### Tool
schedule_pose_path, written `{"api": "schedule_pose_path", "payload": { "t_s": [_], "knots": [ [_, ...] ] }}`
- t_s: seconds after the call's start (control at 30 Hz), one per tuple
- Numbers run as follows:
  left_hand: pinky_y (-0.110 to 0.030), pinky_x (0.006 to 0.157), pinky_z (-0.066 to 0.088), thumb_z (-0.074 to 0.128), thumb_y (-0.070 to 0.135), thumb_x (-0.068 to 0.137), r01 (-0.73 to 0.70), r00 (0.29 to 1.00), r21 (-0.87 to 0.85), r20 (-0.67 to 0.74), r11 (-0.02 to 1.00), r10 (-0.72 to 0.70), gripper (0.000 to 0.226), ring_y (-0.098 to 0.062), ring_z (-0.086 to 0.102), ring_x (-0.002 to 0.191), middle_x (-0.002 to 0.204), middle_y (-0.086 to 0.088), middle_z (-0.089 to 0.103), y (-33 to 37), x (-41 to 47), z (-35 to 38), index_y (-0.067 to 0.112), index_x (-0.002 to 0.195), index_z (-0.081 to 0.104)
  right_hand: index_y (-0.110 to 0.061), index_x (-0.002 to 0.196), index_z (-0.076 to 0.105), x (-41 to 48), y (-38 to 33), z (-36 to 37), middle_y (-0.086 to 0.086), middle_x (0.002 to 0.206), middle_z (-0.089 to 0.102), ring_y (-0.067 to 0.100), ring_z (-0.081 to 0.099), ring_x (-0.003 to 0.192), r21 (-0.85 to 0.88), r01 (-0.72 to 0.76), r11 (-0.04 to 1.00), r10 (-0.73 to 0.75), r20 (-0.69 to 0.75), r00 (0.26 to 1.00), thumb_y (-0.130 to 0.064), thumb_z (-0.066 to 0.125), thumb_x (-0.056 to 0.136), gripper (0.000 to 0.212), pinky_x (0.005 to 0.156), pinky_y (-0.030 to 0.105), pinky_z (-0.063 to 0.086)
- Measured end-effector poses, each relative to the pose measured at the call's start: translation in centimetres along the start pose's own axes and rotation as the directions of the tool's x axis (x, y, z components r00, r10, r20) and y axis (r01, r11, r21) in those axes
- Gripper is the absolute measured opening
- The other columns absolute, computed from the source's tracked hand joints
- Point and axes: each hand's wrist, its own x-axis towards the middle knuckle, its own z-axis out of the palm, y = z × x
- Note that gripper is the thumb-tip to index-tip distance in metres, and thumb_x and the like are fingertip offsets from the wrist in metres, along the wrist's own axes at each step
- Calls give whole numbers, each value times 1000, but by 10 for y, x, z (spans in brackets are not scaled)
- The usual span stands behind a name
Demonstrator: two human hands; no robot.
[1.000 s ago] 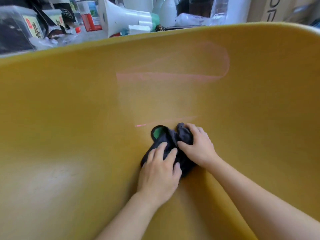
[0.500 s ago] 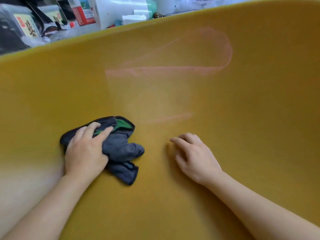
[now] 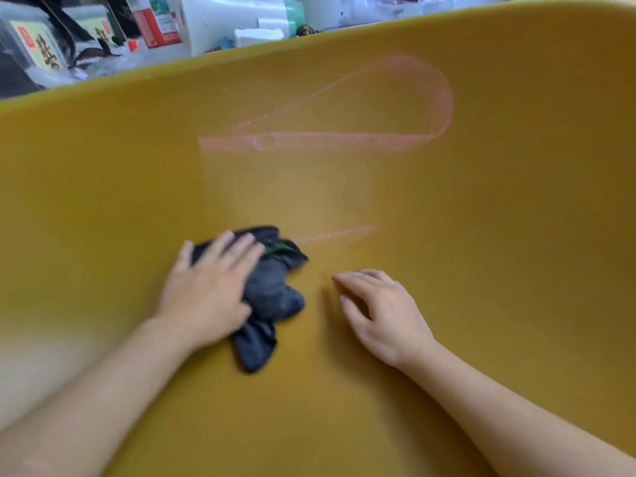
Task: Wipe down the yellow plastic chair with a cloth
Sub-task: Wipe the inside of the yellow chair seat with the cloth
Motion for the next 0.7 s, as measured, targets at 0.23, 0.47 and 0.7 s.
{"api": "schedule_pose_path", "payload": {
  "t_s": [0.23, 0.47, 0.7],
  "knots": [
    [-42, 118, -7, 30, 63, 68, -87, 907, -447, 333, 890, 256, 94, 0, -26, 138, 155, 15, -23, 58, -34, 2, 33, 151, -3, -29, 136, 49, 2, -2, 1, -15, 134, 56, 9, 41, 128, -52, -17, 998, 16, -24, 1000, -36, 36, 93, 45, 99, 33, 38],
    [-43, 119, -2, 22, 51, 98, -30, 999, -304, 30, 952, 41, 61, -6, -18, 144, 158, 10, -18, 82, -29, 21, 27, 152, 6, -23, 136, 49, 0, 0, 6, -9, 133, 57, 16, 42, 128, -108, -15, 994, 8, -58, 998, -26, 40, 94, 43, 96, 34, 38],
    [-54, 111, 21, 42, 11, 93, 222, 849, -230, -432, 947, -304, 53, -25, 21, 144, 158, -1, 22, 0, 49, 13, 17, 145, 35, -23, 135, 51, -1, 4, 10, -9, 136, 56, 18, 45, 126, -152, -9, 988, -6, -102, 995, -35, 28, 87, 55, 94, 37, 42]
  ]
}}
